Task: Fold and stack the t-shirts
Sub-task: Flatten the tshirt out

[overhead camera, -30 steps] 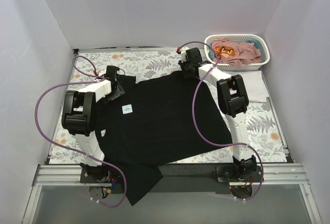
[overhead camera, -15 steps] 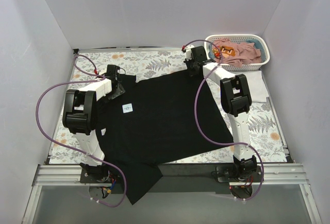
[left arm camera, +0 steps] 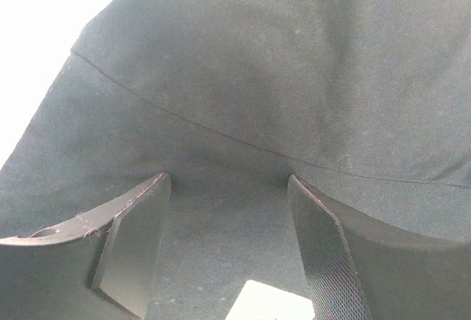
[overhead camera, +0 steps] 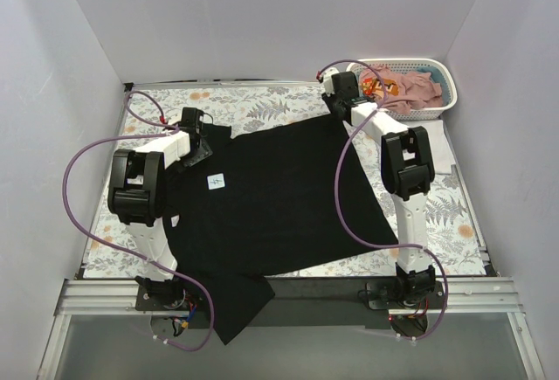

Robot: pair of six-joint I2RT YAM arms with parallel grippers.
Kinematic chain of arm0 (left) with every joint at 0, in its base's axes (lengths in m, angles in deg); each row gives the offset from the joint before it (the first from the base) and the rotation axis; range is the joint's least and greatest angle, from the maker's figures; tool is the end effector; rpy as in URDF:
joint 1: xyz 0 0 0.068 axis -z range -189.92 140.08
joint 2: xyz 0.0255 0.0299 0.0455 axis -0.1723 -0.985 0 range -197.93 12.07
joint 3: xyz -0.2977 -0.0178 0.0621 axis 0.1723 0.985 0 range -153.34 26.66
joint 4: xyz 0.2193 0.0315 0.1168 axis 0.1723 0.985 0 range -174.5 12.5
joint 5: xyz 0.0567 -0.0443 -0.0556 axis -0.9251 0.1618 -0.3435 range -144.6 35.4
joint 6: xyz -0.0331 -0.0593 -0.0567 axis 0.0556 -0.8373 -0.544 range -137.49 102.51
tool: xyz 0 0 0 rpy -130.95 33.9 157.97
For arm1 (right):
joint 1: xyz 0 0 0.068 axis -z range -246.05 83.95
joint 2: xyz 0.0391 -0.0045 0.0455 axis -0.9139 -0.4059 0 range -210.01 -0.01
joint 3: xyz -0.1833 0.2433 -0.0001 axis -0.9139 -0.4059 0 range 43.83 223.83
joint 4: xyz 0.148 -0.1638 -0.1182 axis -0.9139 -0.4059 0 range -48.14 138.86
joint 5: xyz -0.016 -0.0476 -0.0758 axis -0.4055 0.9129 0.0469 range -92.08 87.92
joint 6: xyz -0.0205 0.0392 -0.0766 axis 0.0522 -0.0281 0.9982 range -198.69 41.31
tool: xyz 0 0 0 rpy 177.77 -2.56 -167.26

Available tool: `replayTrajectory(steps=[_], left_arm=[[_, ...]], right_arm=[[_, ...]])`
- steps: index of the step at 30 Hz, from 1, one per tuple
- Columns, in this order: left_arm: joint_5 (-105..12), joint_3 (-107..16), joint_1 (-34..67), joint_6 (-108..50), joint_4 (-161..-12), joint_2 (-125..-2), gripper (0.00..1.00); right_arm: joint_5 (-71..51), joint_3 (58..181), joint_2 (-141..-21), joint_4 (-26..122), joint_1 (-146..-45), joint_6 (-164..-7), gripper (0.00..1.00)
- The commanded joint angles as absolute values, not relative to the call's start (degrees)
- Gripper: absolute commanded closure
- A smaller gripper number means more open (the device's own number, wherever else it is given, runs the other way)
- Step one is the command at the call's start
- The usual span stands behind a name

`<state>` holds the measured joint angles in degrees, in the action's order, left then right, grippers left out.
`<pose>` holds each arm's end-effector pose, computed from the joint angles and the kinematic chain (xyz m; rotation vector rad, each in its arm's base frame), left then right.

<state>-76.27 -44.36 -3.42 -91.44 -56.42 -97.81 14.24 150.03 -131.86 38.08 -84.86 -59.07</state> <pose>0.3985 -0.0162 0.1576 -1.5249 2.1021 0.0372 0.5508 0.1643 0.1989 -0.5711 2.1199 -0.3218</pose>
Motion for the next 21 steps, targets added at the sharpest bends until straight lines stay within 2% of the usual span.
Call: replayTrajectory(steps=[1,6,10,21], left_arm=[[-76.9,-43.5,-3.6,-93.2,-53.9,-100.7,0.36],[-77.7,-43.7,-3.6,-94.5,-56.2,-95.7,0.36],[-78.3,-44.8,-3.7,-94.1,-58.7,-94.6,0.36],[-78.8,-48.7,-5.6,-91.8,-60.0,-102.4,0.39]], right_arm=[[4.7,146.4,-123.3,37.7,-84.9,-65.0,0.58],[-6.4,139.7,-120.0,37.1,-84.9,-73.9,0.58],[-8.7,136.5,-119.3,37.0,-84.9,-77.3,0.58],[-8.7,134.3,-121.1,36.6,-84.9,-78.2,0.57]])
